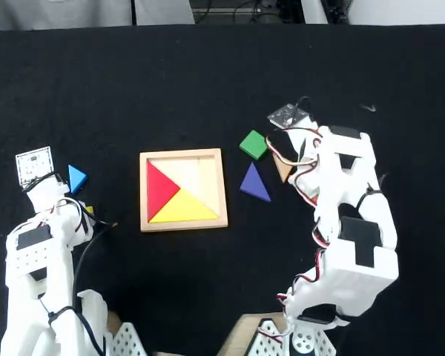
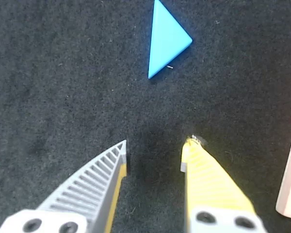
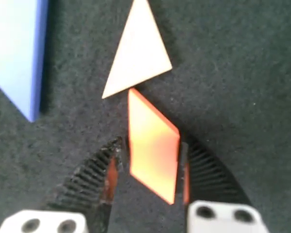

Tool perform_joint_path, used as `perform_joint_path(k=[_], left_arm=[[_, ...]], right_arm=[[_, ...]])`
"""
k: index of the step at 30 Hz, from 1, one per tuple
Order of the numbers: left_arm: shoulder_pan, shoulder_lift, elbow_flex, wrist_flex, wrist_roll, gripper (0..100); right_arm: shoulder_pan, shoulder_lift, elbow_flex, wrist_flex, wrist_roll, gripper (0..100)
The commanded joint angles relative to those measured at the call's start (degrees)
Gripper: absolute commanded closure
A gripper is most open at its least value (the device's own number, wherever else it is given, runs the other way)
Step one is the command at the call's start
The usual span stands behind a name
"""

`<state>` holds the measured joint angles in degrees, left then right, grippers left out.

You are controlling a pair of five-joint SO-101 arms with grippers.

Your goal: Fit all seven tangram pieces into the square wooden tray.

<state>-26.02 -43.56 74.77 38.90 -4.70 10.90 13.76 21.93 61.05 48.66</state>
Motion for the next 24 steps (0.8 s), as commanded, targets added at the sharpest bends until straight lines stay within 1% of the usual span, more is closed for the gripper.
perform_joint_path(k=[1, 5, 10, 14, 17, 21, 24], left_arm=[[0.57, -0.97, -0.22, -0.79, 0.26, 81], [0.57, -0.97, 0.04, -0.79, 0.26, 81], [0.57, -1.41, 0.31, -0.88, 0.26, 81], [0.57, -1.49, 0.31, -0.88, 0.26, 81], [0.57, -1.49, 0.31, -0.88, 0.26, 81], [0.57, -1.49, 0.31, -0.88, 0.26, 81], [0.57, -1.49, 0.31, -0.88, 0.26, 81]], right_arm=[[0.88, 0.48, -0.31, -0.53, -0.44, 82.0], [0.97, 0.66, -0.31, -0.79, -0.35, 82.4], [1.32, 0.57, -0.4, -0.88, -0.79, 93.1], [1.85, -2.86, -0.66, -0.35, -6.86, 94.2], [2.11, -8.22, -0.48, 3.34, -8.53, 94.2], [0.0, -16.04, -0.48, 10.55, -9.14, 94.2], [-3.08, -20.97, -0.48, 15.03, -15.47, 94.2]])
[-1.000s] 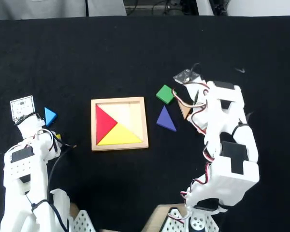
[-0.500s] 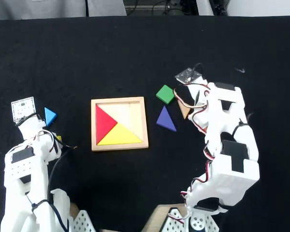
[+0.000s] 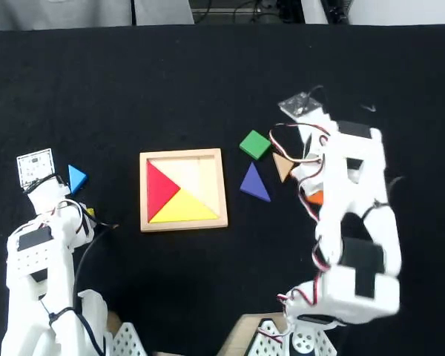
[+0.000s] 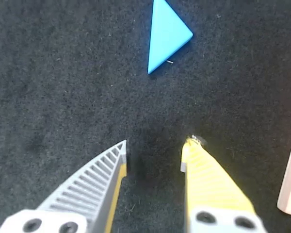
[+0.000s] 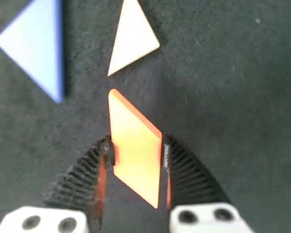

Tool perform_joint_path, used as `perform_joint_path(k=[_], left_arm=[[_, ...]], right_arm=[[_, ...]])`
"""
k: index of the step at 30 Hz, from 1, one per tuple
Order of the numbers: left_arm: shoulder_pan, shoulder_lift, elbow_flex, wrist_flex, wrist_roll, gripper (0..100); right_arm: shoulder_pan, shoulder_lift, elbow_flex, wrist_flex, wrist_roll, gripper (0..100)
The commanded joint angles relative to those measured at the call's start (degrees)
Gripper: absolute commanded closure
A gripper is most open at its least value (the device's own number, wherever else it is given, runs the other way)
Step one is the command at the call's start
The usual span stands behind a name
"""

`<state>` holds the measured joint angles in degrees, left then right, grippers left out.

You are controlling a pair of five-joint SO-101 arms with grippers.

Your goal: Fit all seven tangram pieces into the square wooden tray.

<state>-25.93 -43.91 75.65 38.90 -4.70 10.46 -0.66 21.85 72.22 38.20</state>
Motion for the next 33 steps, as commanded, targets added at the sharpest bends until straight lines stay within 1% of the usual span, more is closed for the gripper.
perform_joint_path(k=[1, 5, 11, 13, 16, 17, 18, 22, 25, 30, 33], left_arm=[[0.48, -1.14, -0.57, -0.88, 0.26, 81], [0.48, -1.14, -0.57, -0.88, 0.26, 81], [0.48, -1.14, -0.57, -0.88, 0.26, 81], [0.48, -1.14, -0.57, -0.88, 0.26, 81], [0.48, -1.14, -0.57, -0.88, 0.26, 81], [0.57, -1.14, -0.57, -0.88, 0.26, 81], [0.57, -1.14, -0.57, -0.88, 0.26, 81], [0.57, -1.14, -0.57, -0.88, 0.26, 81], [0.57, -1.14, -0.57, -0.88, 0.26, 81], [0.57, -1.14, -0.57, -0.88, 0.26, 81], [0.57, -1.14, -0.57, -0.88, 0.26, 81]], right_arm=[[-4.13, -7.96, -0.4, 4.92, -7.82, 94.2], [-11.25, -11.12, -0.4, 6.59, -16.79, 94.2], [-23.82, -11.21, -0.57, 6.24, -30.15, 94.2], [-27.78, -11.21, -0.57, 5.63, -37.19, 94.2], [-31.82, -11.21, 1.1, 1.32, -51.25, 94.2], [-32.62, -11.21, 2.15, -1.32, -54.77, 94.2], [-33.32, -11.12, 3.47, -4.13, -56.53, 94.2], [-37.19, -11.12, 8.48, -12.66, -52.04, 94.2], [-38.24, -11.12, 10.33, -16.79, -53.1, 94.2], [-38.15, -10.68, 10.33, -18.11, -53.54, 94.2], [-38.15, -7.43, 8.48, -18.11, -53.45, 94.2]])
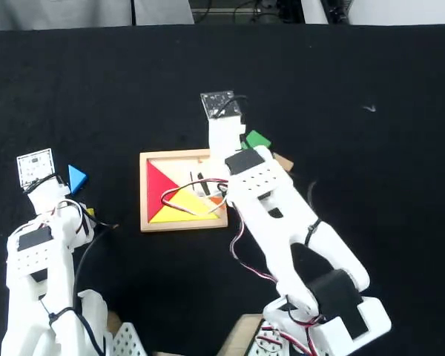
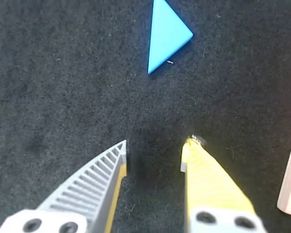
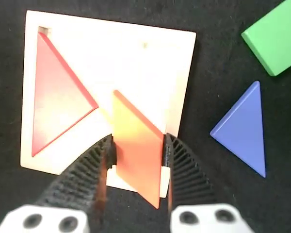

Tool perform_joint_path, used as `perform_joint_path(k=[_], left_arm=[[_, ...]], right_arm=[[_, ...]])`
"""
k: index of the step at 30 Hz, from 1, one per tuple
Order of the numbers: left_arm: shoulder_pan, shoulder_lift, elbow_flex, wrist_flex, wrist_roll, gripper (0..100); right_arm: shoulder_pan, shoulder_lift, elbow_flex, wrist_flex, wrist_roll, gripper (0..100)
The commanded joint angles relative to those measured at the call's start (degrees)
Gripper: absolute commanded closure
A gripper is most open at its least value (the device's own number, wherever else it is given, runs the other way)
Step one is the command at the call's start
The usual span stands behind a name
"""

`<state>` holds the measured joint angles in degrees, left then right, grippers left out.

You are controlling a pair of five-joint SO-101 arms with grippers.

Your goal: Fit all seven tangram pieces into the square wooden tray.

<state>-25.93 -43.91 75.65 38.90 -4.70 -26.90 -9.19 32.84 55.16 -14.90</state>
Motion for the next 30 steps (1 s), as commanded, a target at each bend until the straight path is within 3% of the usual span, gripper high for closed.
perform_joint_path(k=[1, 6, 21, 30], left_arm=[[0.57, -1.14, -0.57, -0.88, 0.26, 81], [0.57, -1.14, -0.57, -0.88, 0.26, 81], [0.57, -1.14, -0.57, -0.88, 0.26, 81], [0.57, -1.14, -0.57, -0.88, 0.26, 81]], right_arm=[[-0.79, 3.03, -3.47, -0.79, -0.35, 94.2], [-0.53, 11.03, -8.66, 1.41, -0.62, 94.8], [-0.88, 12.35, -8.66, -1.14, -0.7, 93.6], [-5.01, 12.35, -8.66, -0.79, -0.7, 80.6]])
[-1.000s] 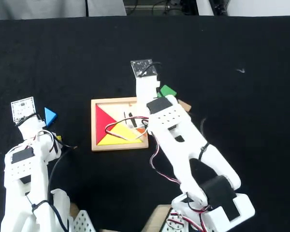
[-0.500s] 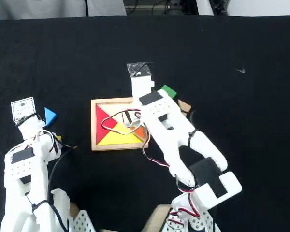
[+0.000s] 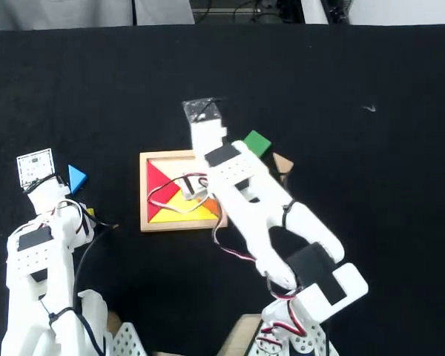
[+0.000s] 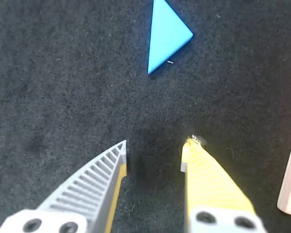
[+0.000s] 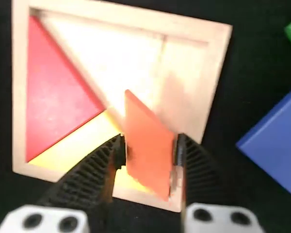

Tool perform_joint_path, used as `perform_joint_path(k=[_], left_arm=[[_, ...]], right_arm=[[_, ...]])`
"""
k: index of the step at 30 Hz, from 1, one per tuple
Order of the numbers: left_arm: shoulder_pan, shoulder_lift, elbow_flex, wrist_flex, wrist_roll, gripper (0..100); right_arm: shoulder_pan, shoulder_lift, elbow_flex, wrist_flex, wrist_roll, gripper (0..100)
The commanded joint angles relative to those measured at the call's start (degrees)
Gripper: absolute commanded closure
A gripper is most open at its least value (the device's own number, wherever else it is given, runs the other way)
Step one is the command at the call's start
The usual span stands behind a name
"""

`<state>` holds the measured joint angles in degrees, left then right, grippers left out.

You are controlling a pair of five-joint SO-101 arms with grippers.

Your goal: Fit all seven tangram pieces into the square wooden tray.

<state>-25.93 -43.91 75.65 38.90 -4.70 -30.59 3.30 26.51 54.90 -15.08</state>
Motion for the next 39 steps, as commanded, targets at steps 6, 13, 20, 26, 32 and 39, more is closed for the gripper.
perform_joint_path(k=[6, 13, 20, 26, 32, 39], left_arm=[[0.57, -1.14, -0.57, -0.88, 0.26, 81], [0.57, -1.14, -0.57, -0.88, 0.26, 81], [0.57, -1.14, -0.57, -0.88, 0.26, 81], [0.57, -1.14, -0.57, -0.88, 0.26, 81], [0.57, -1.14, -0.57, -0.88, 0.26, 81], [0.57, -1.14, -0.57, -0.88, 0.26, 81]], right_arm=[[-1.14, -0.13, -2.33, -0.53, -0.44, 80.6], [4.13, -1.54, -7.87, -0.7, 5.19, 96.2], [4.4, 4.88, -17.45, -0.88, 17.93, 99.1], [4.04, 16.4, -26.42, -0.44, 18.55, 98.1], [1.23, 21.85, -32.04, 2.46, 18.64, 98.1], [0.7, 25.89, -34.42, 2.9, 20.66, 98.1]])
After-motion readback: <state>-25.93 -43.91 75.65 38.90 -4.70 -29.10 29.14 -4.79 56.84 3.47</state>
